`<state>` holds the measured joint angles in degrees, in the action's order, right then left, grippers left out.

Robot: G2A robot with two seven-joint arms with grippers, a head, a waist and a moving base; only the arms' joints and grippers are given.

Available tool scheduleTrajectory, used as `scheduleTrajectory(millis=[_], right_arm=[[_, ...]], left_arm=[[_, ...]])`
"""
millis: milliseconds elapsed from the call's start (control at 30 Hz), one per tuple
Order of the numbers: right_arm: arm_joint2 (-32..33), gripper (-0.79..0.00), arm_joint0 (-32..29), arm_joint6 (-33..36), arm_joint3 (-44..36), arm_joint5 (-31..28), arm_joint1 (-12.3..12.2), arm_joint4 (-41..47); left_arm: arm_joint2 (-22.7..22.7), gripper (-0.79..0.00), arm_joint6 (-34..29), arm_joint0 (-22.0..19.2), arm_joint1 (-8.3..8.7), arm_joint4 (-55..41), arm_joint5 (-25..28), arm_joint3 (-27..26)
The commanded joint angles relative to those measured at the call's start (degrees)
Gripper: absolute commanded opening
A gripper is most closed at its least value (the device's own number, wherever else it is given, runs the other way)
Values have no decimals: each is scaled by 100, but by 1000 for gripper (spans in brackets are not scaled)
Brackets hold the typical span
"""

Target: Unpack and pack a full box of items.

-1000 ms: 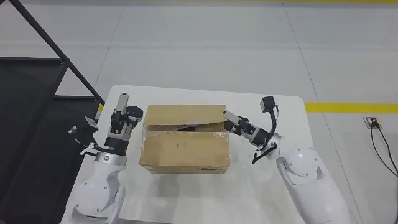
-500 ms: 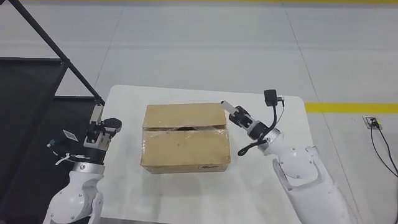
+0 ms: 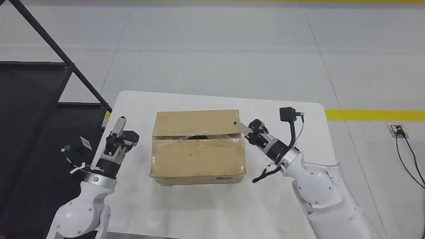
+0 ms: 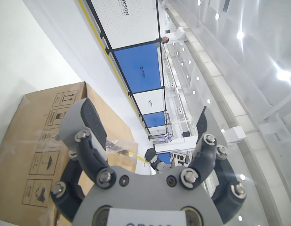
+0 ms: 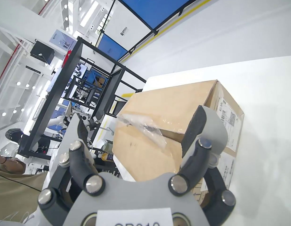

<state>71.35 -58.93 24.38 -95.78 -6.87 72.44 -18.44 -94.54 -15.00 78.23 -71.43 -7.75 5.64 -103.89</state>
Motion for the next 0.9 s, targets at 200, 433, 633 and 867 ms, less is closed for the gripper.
scheduleTrajectory(millis=[200,433,633,867], right_arm=[[-244,0,-124,-79,-128,-1197,-62,-1368],[-208,0,-160,-275,-143,-1052,-57,-1434],[-719,0,-334,-876,-593,-734,-55,-3664],[-959,0,-427,-848,-749,-463,-44,-4327]], left_arm=[[325,0,-875,-424,53,381,-196,319],[539,0,-714,-649,40,462,-228,542],[427,0,-556,-511,44,291,-184,523],[271,0,-483,-311,56,79,-100,460]])
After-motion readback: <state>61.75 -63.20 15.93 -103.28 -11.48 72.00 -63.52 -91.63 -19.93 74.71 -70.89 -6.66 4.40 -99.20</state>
